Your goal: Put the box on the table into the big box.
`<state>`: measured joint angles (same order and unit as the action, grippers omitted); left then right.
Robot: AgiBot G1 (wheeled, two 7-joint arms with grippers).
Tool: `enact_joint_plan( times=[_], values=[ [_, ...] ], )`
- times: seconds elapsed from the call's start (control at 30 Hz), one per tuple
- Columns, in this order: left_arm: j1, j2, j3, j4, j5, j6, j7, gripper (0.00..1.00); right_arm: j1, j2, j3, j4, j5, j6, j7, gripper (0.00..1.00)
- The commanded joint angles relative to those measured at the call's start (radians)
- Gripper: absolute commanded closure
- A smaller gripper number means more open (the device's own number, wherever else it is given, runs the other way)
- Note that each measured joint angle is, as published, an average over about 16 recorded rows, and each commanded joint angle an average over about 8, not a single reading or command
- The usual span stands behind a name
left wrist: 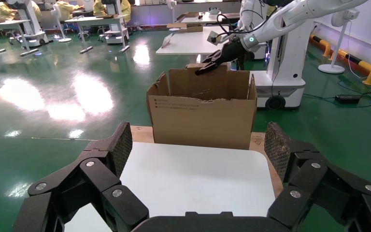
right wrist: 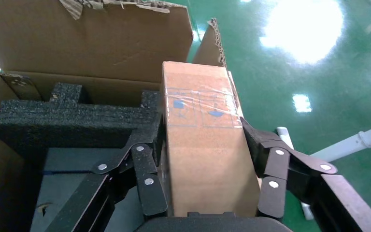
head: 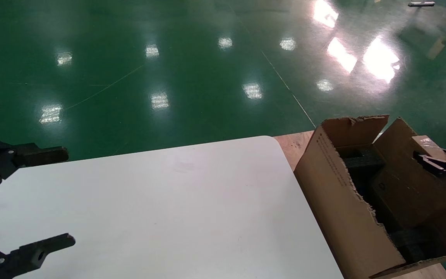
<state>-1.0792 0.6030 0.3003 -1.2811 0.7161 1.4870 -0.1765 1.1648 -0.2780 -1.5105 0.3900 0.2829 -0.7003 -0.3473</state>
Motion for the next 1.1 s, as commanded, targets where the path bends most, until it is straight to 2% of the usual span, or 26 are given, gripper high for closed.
enact_joint_plan(
  times=[0.03,0.7,0.9,1.1],
  values=[
    [0.000,0.000,0.000,0.000,0.000,0.000,0.000,0.00,0.000,0.000,0.000,0.000,0.000,0.001,0.000,0.00],
    [0.000,0.000,0.000,0.000,0.000,0.000,0.000,0.00,0.008,0.000,0.006,0.012,0.003,-0.008,-0.005,0.00],
    [0.000,0.000,0.000,0.001,0.000,0.000,0.000,0.00,0.066,0.005,0.026,0.075,-0.014,-0.054,-0.037,0.00],
    [-0.001,0.000,0.001,0.001,0.000,0.000,0.001,0.00,0.150,0.021,0.062,0.195,-0.043,-0.098,-0.100,0.00]
  ],
)
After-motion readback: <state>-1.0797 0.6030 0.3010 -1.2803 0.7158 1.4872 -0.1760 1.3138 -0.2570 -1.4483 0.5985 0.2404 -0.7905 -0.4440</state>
